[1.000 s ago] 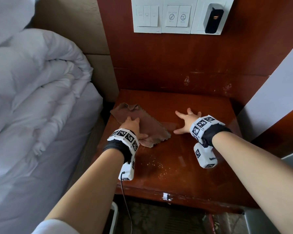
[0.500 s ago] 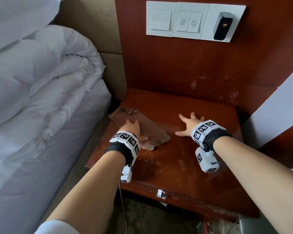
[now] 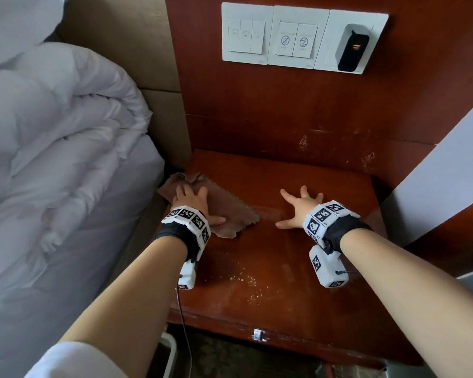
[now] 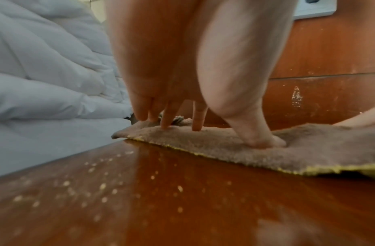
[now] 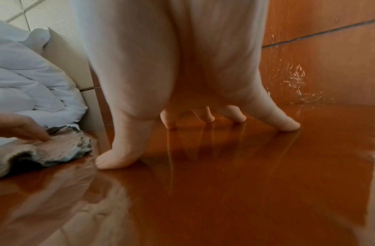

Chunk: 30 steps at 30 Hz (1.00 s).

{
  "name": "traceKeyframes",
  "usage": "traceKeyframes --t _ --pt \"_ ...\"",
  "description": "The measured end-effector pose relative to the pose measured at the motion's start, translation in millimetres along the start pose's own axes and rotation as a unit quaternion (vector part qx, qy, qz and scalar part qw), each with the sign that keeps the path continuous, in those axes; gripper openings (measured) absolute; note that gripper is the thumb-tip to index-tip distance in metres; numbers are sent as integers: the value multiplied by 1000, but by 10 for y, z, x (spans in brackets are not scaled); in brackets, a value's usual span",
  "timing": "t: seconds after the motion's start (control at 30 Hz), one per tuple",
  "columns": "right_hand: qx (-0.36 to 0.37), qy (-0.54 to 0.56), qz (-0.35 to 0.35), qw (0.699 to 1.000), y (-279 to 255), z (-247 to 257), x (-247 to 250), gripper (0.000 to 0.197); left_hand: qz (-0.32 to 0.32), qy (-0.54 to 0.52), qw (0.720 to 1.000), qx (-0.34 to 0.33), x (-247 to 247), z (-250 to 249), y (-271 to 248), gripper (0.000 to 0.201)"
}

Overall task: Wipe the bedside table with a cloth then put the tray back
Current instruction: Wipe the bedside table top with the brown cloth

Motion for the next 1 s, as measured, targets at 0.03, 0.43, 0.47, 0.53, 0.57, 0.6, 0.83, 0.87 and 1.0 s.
traceKeyframes --t 0.03,0.43,0.47,0.53,0.57,0.6,0.83,0.87,1.0 --pt "-1 1 2 1000 16 1 1 100 9 -21 1000 -4 -2 16 20 87" --pt "-17 -5 7 1000 122 7 48 107 49 -64 996 -46 -86 95 -1 99" --pt "-18 -6 7 1000 124 9 53 107 53 -55 996 -47 -99 101 -21 100" --pt "-21 -10 6 1000 119 7 61 106 61 -33 997 -40 -134 103 -75 101" --pt "-22 -14 6 1000 113 3 63 106 62 -20 997 -34 -154 99 -108 101" --pt "-24 -18 5 1000 103 2 65 105 63 -11 998 -28 -174 94 -145 101" --pt "-23 -47 -3 999 28 32 76 103 73 -14 997 -6 -222 102 -399 102" --pt "-23 -49 -5 999 16 37 73 102 76 -17 997 -2 -225 105 -428 102" --pt "-21 -56 -11 998 -39 72 55 99 83 -25 996 19 -275 130 -545 104"
Point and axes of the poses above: each hand's wrist, its own y-axis towards the middle knuckle, its own x-axis out of the back of the hand, z = x × y, the point moved 6 cm from there along y, towards the middle knuckle, and after that the axes turned 6 degrees about y, right-handed, at the moved point
